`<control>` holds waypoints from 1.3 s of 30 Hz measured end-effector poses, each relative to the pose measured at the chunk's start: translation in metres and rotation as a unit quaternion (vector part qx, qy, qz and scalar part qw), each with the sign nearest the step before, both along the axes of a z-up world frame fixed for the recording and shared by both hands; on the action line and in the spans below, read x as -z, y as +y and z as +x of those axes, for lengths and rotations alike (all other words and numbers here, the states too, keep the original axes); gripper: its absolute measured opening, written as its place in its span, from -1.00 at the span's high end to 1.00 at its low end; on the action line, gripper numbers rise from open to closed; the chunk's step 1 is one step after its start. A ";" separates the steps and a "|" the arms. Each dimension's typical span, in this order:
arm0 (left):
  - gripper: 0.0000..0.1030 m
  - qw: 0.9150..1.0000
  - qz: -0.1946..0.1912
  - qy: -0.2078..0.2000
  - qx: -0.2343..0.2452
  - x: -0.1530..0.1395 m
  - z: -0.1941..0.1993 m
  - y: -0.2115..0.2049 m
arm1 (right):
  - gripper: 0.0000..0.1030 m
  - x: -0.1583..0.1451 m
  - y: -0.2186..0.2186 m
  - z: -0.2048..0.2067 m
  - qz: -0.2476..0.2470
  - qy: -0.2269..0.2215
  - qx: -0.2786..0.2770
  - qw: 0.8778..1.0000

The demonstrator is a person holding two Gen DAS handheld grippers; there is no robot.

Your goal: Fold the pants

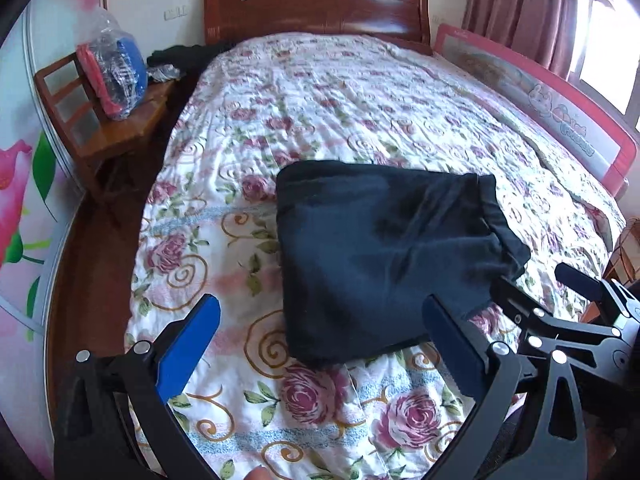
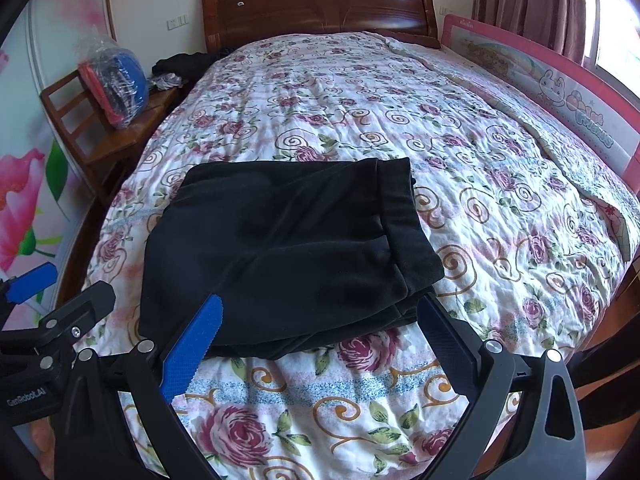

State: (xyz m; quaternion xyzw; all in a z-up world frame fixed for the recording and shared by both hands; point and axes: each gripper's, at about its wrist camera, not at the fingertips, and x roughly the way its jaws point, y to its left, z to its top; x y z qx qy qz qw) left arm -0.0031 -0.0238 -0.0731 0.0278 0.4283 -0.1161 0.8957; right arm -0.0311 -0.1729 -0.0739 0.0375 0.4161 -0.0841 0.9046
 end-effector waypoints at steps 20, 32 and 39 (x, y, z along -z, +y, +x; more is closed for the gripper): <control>-0.97 0.997 -0.047 0.059 -0.012 0.020 0.011 0.019 | -0.89 0.005 0.002 0.001 -0.010 0.011 -0.003 1.000; -0.97 0.997 -0.043 0.062 0.014 0.016 0.010 0.006 | -0.89 0.006 0.002 -0.001 -0.021 0.012 -0.003 1.000; -0.97 0.999 -0.035 0.024 -0.012 0.016 -0.003 0.005 | -0.89 0.006 -0.001 -0.002 -0.020 0.011 -0.001 1.000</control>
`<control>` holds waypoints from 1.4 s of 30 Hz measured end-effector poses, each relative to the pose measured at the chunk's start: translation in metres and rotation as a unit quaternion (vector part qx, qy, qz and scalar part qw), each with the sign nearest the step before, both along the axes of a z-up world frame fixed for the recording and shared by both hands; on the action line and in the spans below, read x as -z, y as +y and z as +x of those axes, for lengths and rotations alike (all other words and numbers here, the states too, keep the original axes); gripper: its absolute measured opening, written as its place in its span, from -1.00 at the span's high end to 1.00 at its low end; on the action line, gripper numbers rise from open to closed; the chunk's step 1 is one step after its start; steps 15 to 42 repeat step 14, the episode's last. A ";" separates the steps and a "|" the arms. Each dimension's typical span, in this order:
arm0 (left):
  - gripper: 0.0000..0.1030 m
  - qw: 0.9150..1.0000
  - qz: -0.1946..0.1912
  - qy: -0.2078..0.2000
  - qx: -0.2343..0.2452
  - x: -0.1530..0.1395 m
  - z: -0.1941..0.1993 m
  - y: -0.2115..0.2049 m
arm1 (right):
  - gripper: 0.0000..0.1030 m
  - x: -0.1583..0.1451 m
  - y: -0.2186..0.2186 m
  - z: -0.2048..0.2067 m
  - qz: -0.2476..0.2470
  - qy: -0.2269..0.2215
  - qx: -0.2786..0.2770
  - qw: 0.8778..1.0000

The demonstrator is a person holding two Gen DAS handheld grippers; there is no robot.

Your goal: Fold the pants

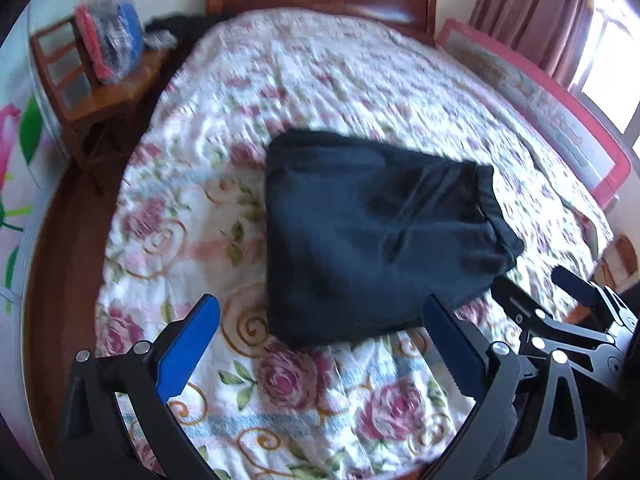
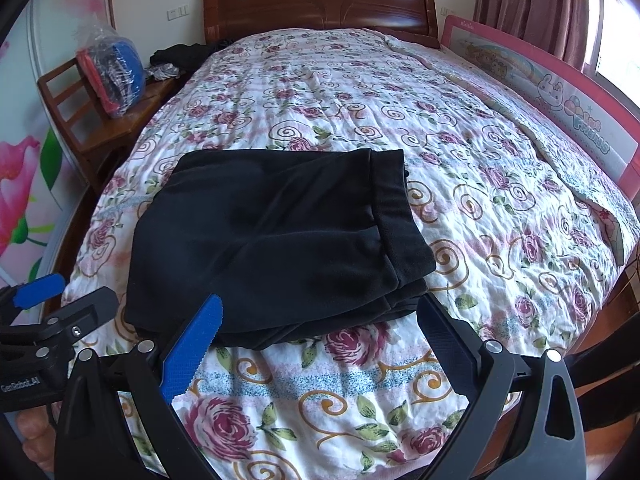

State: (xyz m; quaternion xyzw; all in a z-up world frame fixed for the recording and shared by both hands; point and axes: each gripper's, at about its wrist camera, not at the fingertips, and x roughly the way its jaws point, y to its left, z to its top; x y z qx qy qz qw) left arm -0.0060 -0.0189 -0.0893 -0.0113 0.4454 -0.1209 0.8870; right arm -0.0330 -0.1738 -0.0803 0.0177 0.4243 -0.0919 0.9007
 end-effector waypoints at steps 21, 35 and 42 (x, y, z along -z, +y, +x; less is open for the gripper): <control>-0.97 0.999 0.030 0.037 -0.016 0.015 0.010 0.001 | -0.89 0.003 -0.007 -0.002 0.012 0.005 0.011 1.000; -0.97 0.999 0.030 0.037 -0.016 0.015 0.010 0.001 | -0.89 0.003 -0.007 -0.002 0.012 0.005 0.011 1.000; -0.97 0.999 0.030 0.037 -0.016 0.015 0.010 0.001 | -0.89 0.003 -0.007 -0.002 0.012 0.005 0.011 1.000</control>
